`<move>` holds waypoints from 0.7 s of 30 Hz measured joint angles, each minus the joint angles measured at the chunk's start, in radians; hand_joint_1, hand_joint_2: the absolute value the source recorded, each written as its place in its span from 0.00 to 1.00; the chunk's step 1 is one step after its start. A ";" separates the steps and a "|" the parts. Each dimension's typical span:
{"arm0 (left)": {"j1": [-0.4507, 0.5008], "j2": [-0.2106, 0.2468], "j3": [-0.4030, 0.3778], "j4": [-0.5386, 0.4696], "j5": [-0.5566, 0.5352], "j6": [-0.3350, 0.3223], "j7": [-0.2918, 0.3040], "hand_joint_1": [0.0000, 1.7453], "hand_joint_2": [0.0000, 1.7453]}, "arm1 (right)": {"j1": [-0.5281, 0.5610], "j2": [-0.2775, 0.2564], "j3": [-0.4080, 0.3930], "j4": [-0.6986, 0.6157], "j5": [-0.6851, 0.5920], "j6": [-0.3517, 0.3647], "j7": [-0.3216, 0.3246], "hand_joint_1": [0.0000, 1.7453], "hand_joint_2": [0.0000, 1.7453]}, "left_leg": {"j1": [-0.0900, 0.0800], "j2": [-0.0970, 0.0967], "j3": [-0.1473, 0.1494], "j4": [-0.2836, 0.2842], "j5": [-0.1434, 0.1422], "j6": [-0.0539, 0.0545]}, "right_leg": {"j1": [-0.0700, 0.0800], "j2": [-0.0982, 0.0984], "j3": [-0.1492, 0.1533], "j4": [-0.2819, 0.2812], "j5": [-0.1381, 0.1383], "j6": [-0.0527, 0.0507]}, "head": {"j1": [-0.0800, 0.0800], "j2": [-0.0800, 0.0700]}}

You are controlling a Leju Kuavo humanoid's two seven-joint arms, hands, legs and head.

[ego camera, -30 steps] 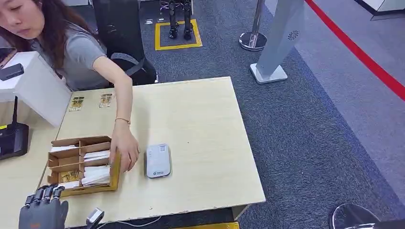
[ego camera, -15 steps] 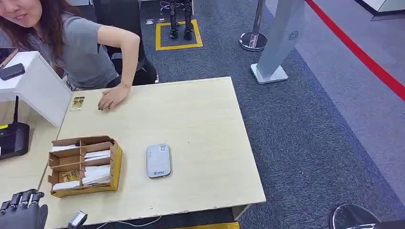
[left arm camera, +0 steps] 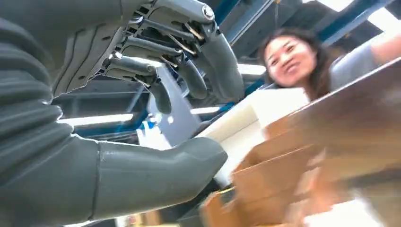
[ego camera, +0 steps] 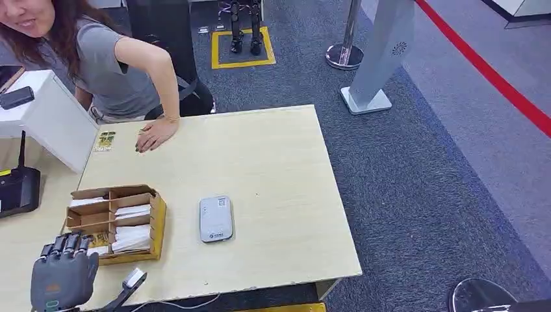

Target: Pass the card to the sensor for recognition and then transmit it.

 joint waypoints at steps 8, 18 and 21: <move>-0.065 0.001 -0.068 0.016 0.000 0.001 0.000 0.24 1.00 | -0.001 0.000 0.000 0.000 0.001 0.000 -0.003 0.00 0.00 | 0.000 0.000 0.000 0.000 0.000 0.000 | 0.000 0.000 0.000 0.000 0.000 0.000 | 0.000 0.000; -0.072 0.017 -0.074 0.016 0.000 -0.002 0.000 0.24 1.00 | -0.001 0.000 0.000 0.000 0.001 -0.002 -0.003 0.00 0.00 | 0.000 0.000 0.000 0.000 0.000 0.000 | 0.000 0.001 0.000 0.000 0.000 0.000 | 0.000 0.000; -0.060 0.040 -0.059 0.012 0.000 -0.015 0.000 0.25 1.00 | 0.000 0.000 0.000 0.000 -0.001 -0.003 -0.002 0.00 0.00 | 0.000 0.001 0.000 0.000 0.000 0.000 | 0.000 0.001 0.000 0.000 0.000 0.000 | 0.000 0.000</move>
